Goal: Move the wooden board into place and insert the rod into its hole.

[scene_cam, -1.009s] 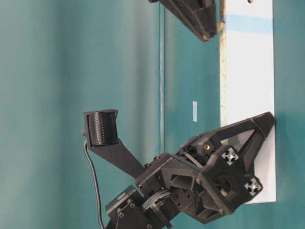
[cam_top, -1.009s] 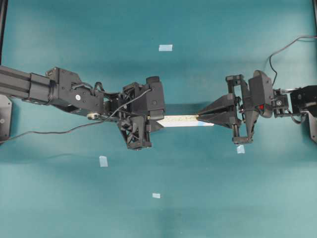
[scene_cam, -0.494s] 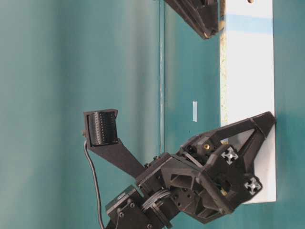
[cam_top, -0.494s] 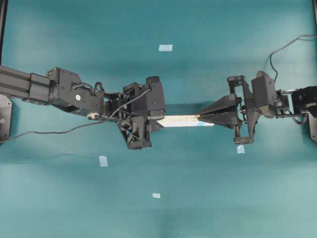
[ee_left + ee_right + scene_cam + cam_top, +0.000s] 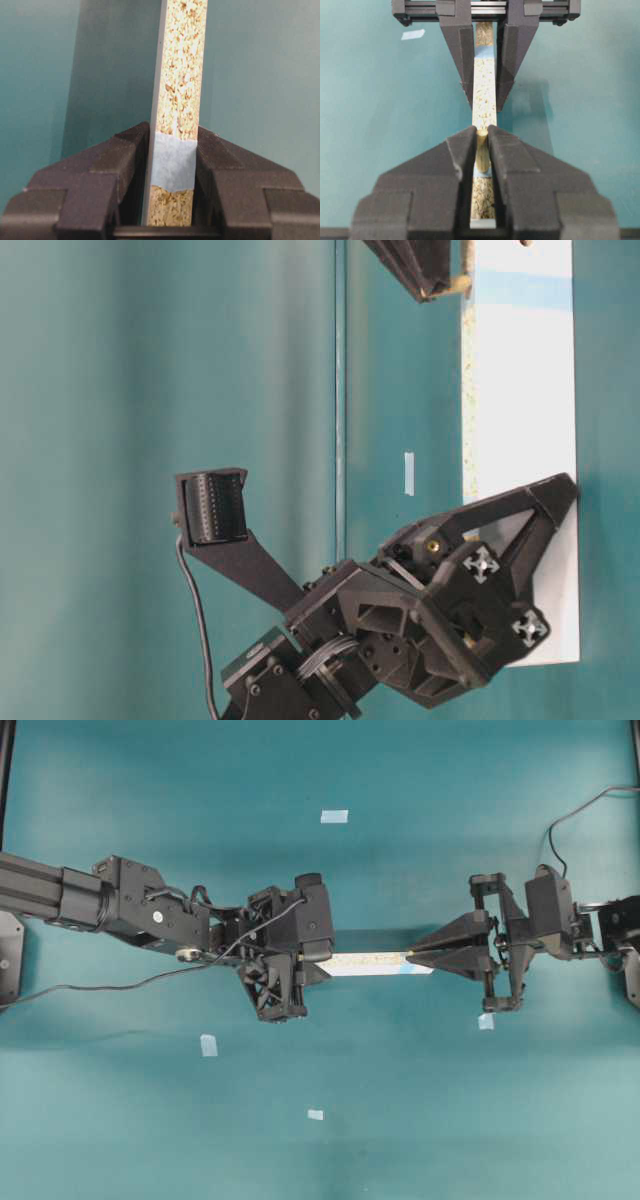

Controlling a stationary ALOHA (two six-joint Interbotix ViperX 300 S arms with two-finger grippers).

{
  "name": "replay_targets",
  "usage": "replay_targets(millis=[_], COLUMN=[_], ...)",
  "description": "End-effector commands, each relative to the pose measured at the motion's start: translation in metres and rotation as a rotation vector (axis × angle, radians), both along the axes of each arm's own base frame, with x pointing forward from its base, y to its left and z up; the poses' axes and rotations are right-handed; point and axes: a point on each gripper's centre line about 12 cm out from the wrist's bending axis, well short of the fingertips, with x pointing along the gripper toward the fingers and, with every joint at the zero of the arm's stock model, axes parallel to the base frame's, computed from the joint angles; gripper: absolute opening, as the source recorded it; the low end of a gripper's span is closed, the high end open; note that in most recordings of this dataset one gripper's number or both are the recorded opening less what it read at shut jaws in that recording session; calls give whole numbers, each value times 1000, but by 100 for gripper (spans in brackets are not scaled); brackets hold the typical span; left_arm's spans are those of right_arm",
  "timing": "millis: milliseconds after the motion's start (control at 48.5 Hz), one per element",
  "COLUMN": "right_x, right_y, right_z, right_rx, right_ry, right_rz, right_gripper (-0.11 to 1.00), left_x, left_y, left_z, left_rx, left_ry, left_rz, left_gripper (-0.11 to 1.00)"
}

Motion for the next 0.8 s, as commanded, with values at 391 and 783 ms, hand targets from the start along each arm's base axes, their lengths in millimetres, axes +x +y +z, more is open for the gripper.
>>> replay_targets(millis=[391,783], right_x=[18,11], right_y=[-1,-2], right_z=[12,8], right_rx=[-5,-1], right_ry=[-62,-41], right_rz=[0,-11], right_gripper=[9,9], left_x=[5,5], left_y=[-4,-4], left_z=[6,7], left_rx=[-19,-18], left_ry=[-23,-25], left_rz=[13,12], left_gripper=[24,24])
